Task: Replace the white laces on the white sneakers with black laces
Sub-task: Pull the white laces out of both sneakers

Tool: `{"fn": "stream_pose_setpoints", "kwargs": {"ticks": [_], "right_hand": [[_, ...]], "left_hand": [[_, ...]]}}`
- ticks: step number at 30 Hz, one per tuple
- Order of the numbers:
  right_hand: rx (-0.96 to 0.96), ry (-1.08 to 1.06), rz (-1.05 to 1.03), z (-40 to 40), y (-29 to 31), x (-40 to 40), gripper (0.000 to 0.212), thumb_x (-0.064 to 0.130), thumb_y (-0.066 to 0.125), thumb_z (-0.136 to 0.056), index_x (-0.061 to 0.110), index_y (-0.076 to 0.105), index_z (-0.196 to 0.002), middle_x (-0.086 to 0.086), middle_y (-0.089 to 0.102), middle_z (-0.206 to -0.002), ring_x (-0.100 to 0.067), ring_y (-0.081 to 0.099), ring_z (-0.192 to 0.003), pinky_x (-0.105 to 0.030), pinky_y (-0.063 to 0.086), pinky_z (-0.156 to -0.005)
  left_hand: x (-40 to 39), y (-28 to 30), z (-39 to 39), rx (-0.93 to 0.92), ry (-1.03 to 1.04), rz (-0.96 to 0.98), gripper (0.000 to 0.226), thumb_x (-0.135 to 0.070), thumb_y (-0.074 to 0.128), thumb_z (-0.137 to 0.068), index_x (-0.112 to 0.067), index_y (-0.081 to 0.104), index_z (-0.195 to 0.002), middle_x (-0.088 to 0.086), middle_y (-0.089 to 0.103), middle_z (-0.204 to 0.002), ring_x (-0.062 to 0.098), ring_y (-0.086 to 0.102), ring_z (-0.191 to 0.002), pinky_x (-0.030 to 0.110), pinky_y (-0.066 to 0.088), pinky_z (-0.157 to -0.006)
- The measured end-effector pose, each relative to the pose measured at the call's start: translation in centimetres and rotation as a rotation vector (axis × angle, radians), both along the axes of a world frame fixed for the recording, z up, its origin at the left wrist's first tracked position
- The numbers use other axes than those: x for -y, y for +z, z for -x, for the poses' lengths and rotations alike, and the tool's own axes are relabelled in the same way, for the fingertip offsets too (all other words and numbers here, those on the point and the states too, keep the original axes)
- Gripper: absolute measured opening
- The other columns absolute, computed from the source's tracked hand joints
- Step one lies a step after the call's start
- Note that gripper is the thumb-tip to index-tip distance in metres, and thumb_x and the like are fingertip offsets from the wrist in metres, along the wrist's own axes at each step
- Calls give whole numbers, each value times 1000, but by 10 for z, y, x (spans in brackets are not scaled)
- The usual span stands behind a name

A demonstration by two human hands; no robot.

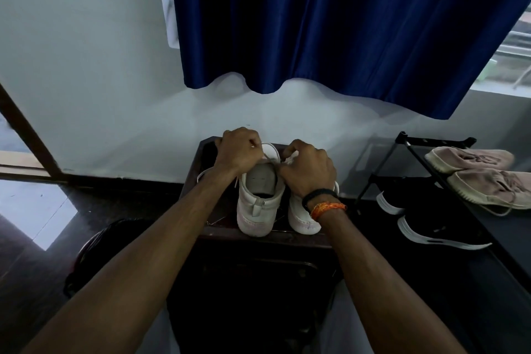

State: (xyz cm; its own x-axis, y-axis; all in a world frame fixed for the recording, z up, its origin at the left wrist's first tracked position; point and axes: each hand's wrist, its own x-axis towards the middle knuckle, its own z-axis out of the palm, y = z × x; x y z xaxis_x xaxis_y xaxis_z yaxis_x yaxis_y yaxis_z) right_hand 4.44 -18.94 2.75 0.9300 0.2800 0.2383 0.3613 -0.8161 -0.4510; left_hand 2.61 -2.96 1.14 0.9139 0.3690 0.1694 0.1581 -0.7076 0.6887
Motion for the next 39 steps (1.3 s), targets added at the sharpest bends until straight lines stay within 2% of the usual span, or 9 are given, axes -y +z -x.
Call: {"fn": "stream_pose_setpoints", "kwargs": {"ticks": [4,8,11,16,20,24,29,34,39], "right_hand": [[-51,-33,-44,0,0,2,13,22,68,-75,27,70,-87,-2,71,-96,-29,64,-94,-30,46,-74],[-69,-14,-72,-2,0,0,11,23,70,-75,27,72,-85,-2,72,-94,-27,65,-93,-30,49,-74],[-71,-11,-90,-1,1,-1,12,23,69,-76,26,74,-87,-3,73,-95,-26,65,-92,-30,48,-73],[-94,-20,-112,0,2,0,12,21,69,-77,24,75,-87,-2,73,-93,-25,66,-89,-32,53,-75],[-73,-35,-107,3,4,0,11,21,68,-77,24,75,-86,-4,73,-94,-27,65,-90,-32,51,-75],[-65,-45,-75,3,5,1,6,21,68,-78,20,72,-82,-7,72,-91,-31,66,-88,-35,54,-75],[-85,-67,-73,3,6,5,8,22,67,-78,16,73,-80,-10,71,-88,-35,66,-87,-35,53,-76],[-77,-44,-67,4,7,2,12,23,68,-79,15,74,-85,-9,71,-90,-32,65,-87,-38,56,-79],[-91,-41,-78,3,8,0,15,26,70,-80,15,75,-88,-3,62,-81,-28,63,-86,-33,53,-76]], "left_hand": [[-3,6,6,79,236,298,39,-24,47,-64,2,69,-82,16,73,-83,30,70,-81,51,59,-73],[-3,-5,9,116,51,286,17,0,59,-77,-11,65,-88,0,72,-88,15,69,-87,36,58,-80],[-1,-5,4,150,-189,114,29,0,63,-72,-18,65,-95,-8,72,-94,11,65,-94,35,52,-90],[5,-10,-5,68,-280,-507,18,-21,71,-76,-20,72,-94,-2,73,-88,22,59,-89,38,32,-96],[6,-13,-8,177,-179,-516,15,-15,63,-74,-14,77,-78,6,73,-73,30,60,-74,31,28,-84],[-2,-1,4,317,-83,-78,14,-11,67,-74,-12,80,-73,1,75,-73,17,68,-70,21,46,-73],[-26,3,7,240,349,569,4,-14,84,-77,-15,81,-80,-3,77,-76,7,73,-77,13,55,-70],[-15,11,11,100,-131,125,41,-9,71,-65,-19,75,-104,-8,73,-105,8,65,-99,22,51,-86],[10,11,3,23,-347,-189,19,-7,68,-76,-16,72,-92,-8,70,-88,15,64,-92,32,40,-98]]}}
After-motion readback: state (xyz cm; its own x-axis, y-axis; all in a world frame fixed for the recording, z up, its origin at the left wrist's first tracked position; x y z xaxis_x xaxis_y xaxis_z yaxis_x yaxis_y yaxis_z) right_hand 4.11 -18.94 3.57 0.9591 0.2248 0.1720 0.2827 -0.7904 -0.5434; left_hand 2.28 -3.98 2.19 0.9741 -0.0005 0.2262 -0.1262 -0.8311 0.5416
